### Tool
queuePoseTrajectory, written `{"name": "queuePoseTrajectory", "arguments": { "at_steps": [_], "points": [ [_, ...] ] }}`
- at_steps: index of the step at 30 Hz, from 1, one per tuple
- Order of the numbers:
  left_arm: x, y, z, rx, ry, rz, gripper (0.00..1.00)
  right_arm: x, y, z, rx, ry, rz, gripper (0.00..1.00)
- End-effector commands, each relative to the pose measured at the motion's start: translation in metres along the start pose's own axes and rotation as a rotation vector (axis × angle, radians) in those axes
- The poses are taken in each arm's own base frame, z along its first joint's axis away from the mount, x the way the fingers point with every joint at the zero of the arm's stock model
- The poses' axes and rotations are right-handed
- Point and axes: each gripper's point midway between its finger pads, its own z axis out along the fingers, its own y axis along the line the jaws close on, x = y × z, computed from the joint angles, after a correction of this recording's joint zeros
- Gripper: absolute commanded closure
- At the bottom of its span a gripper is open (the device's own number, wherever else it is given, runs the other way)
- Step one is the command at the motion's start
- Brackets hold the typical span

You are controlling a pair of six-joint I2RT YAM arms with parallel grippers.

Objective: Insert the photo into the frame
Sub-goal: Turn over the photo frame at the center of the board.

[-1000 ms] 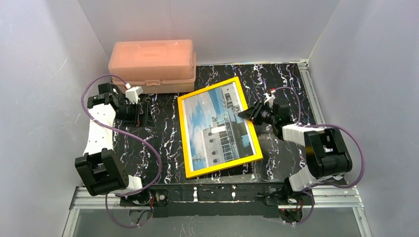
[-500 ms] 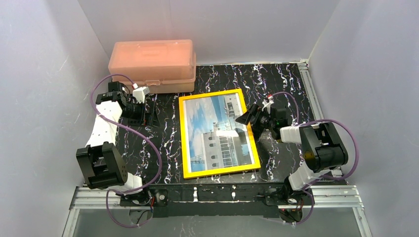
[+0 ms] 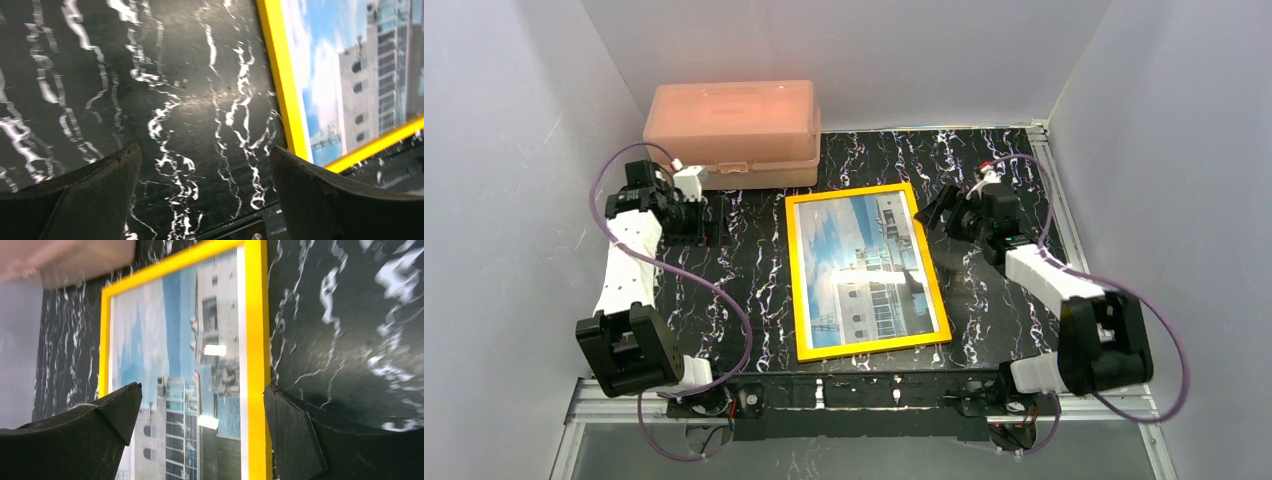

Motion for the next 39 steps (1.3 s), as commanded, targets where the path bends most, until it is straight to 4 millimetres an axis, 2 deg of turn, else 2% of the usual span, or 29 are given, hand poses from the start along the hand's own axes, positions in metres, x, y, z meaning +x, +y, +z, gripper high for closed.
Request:
{"name": "queuePoseTrajectory", "arguments": {
  "at_steps": [1,4,7,9,12,14,18,21,23,24,26,29,33,39],
  "points": [
    [-0.022,0.032,-0.031,-0.149,-0.129,0.011,0.02,-0.052,-0.011,-0.033,0.153,-0.144,-0.083,0.01],
    [-0.02,0.05,-0.038,-0.21,-0.162,0.004,0.02,-0.068,-0.03,-0.046,0.16,-0.143,-0.023,0.01],
    [-0.008,0.067,-0.035,-0.239,-0.178,-0.032,0.02,-0.073,-0.058,-0.056,0.259,-0.116,0.002,0.01],
    [-0.001,0.066,-0.028,-0.191,-0.162,-0.05,0.02,-0.075,-0.065,-0.061,0.292,-0.116,-0.017,0.01],
    [0.006,0.047,-0.012,-0.042,-0.138,-0.076,0.02,-0.078,-0.076,-0.076,0.383,-0.143,-0.048,0.01],
    [0.006,0.042,-0.001,0.005,-0.158,-0.1,0.02,-0.081,-0.087,-0.086,0.46,-0.179,-0.046,0.01],
    [-0.001,0.046,0.016,-0.033,-0.235,-0.099,0.01,-0.087,-0.105,-0.109,0.58,-0.298,-0.039,0.01],
    [-0.011,0.053,0.029,-0.073,-0.326,-0.094,0.02,-0.078,-0.129,-0.121,0.687,-0.335,-0.076,0.01],
    [-0.012,0.055,0.039,-0.095,-0.361,-0.076,0.02,-0.068,-0.151,-0.127,0.793,-0.313,-0.107,0.01],
    [-0.01,0.057,0.045,-0.113,-0.366,-0.068,0.02,-0.065,-0.157,-0.129,0.824,-0.296,-0.118,0.01],
    [-0.015,0.061,0.05,-0.157,-0.399,-0.055,0.02,-0.065,-0.161,-0.134,0.865,-0.292,-0.12,0.01],
    [-0.022,0.069,0.055,-0.192,-0.471,-0.11,0.01,-0.072,-0.158,-0.137,0.858,-0.329,-0.13,0.01],
    [-0.026,0.057,0.073,-0.101,-0.494,-0.112,0.01,-0.075,-0.157,-0.132,0.838,-0.327,-0.162,0.01],
    [-0.019,0.045,0.1,-0.112,-0.569,0.083,0.02,-0.08,-0.165,-0.127,0.86,-0.347,-0.199,0.01]
  ]
}}
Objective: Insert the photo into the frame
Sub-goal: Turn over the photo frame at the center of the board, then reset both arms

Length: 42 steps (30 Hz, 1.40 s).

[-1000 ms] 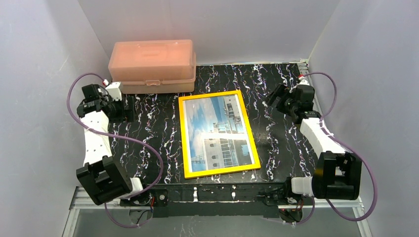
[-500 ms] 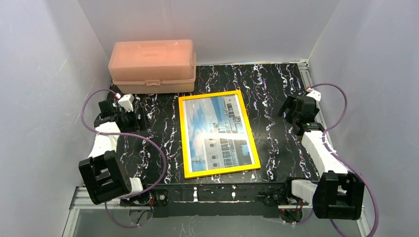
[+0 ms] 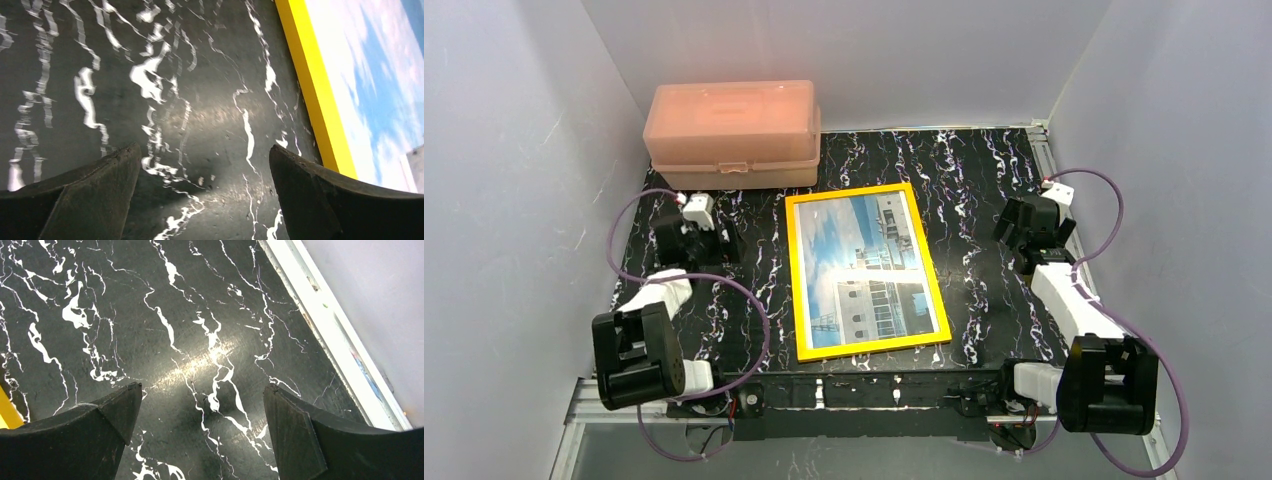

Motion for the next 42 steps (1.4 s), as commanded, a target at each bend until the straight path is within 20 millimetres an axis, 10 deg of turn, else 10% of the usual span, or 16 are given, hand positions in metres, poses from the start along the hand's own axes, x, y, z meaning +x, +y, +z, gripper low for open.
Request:
{"name": "queuePoseTrajectory", "arguments": {
  "at_steps": [1,31,42],
  "points": [
    [-0.001,-0.009,0.013,0.03,-0.128,0.109,0.01,-0.013,-0.004,0.01,0.025,-0.088,-0.038,0.01],
    [-0.001,-0.001,0.02,-0.072,-0.363,0.083,0.02,0.021,0.008,0.05,-0.07,-0.314,0.0,0.01],
    [0.003,0.006,0.028,-0.17,-0.346,0.09,0.02,0.023,0.014,0.02,-0.19,-0.409,0.022,0.01]
  ]
}}
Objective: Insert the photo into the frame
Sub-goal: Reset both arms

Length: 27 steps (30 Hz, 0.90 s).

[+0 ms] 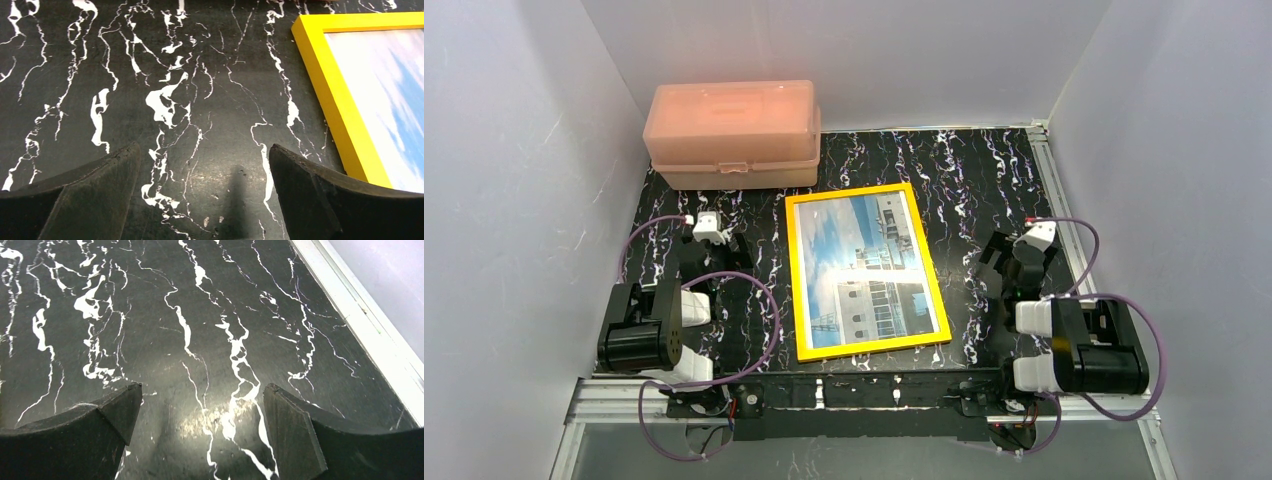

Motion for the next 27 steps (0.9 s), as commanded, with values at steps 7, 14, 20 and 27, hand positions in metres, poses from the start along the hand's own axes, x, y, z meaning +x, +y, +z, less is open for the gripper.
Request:
{"name": "queuePoseTrajectory", "arguments": {
  "at_steps": [7,14,20,27],
  "points": [
    [-0.012,0.014,0.002,-0.083,-0.039,0.007,0.02,-0.036,-0.009,-0.011,0.027,-0.203,0.027,0.01],
    [-0.012,0.014,0.003,-0.082,-0.035,0.01,0.02,-0.034,-0.011,-0.027,0.029,-0.295,0.031,0.01],
    [-0.011,0.01,0.004,-0.052,-0.025,0.023,0.02,-0.026,-0.018,-0.052,0.021,-0.349,0.041,0.01],
    [-0.011,0.007,0.005,-0.037,-0.021,0.029,0.02,-0.025,0.004,-0.016,-0.032,-0.292,-0.029,0.01]
  ]
}}
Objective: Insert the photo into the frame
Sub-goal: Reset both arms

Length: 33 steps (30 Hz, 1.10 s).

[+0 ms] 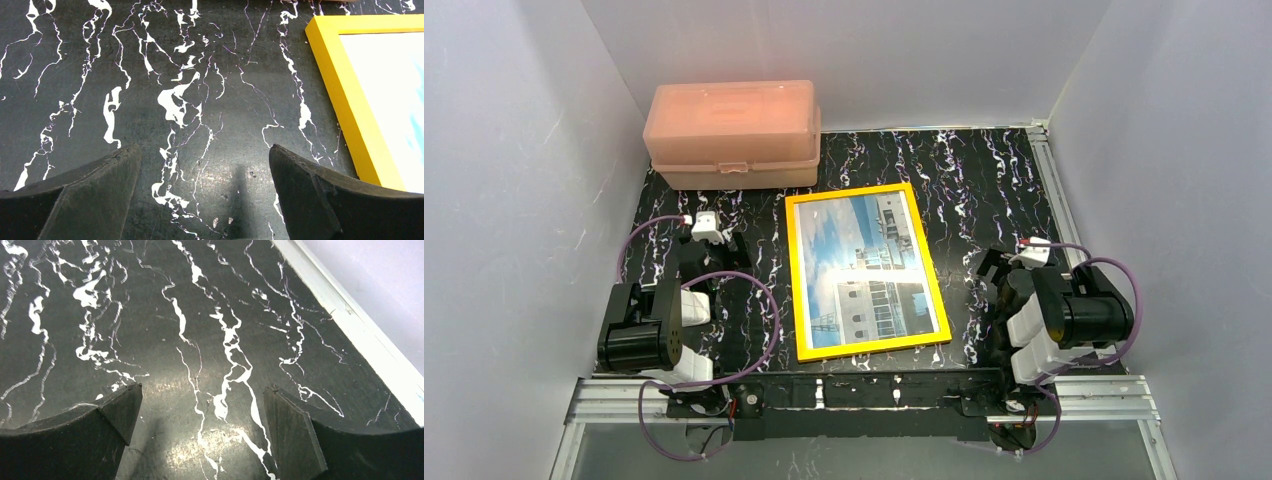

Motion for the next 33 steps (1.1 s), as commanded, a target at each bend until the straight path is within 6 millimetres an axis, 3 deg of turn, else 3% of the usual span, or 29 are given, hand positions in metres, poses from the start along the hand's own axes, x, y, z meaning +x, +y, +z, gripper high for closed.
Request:
{"name": "queuePoseTrajectory", "arguments": {
  "at_steps": [1,2,6,33],
  "points": [
    [-0.012,-0.002,0.004,0.013,-0.026,0.019,0.02,-0.028,0.007,0.019,0.002,-0.082,-0.002,0.01],
    [-0.012,-0.002,0.004,0.012,-0.026,0.02,0.02,-0.021,0.005,0.026,0.037,-0.021,0.0,0.01],
    [-0.012,-0.002,0.005,0.014,-0.026,0.022,0.02,-0.01,0.029,0.051,-0.037,0.088,-0.096,0.01],
    [-0.01,-0.004,0.008,-0.002,-0.001,0.046,0.02,-0.015,0.032,0.048,-0.054,0.049,-0.102,0.01]
  ]
}}
